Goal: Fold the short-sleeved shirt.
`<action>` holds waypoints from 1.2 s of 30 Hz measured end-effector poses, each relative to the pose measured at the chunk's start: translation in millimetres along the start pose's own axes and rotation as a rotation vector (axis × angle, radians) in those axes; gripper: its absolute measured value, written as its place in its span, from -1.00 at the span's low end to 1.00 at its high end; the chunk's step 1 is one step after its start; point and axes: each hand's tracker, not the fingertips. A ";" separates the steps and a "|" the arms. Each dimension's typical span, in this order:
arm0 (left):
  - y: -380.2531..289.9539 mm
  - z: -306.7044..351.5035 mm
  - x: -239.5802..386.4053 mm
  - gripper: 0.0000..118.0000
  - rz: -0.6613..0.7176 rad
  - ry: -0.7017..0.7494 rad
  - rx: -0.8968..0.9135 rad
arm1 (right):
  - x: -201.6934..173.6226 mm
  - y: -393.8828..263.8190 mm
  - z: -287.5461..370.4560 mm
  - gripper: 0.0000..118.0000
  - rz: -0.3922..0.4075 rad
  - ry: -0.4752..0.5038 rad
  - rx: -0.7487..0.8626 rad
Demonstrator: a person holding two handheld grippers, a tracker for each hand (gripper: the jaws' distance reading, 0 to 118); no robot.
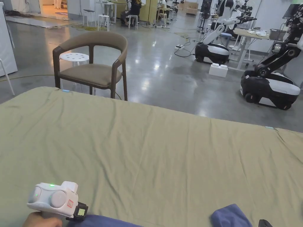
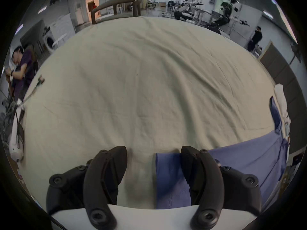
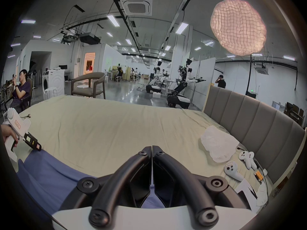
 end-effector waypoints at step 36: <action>-48.4 116.9 25.9 -1.00 0.013 -0.077 0.282 | 88.8 -73.0 -188.5 -0.99 -0.051 0.203 -0.689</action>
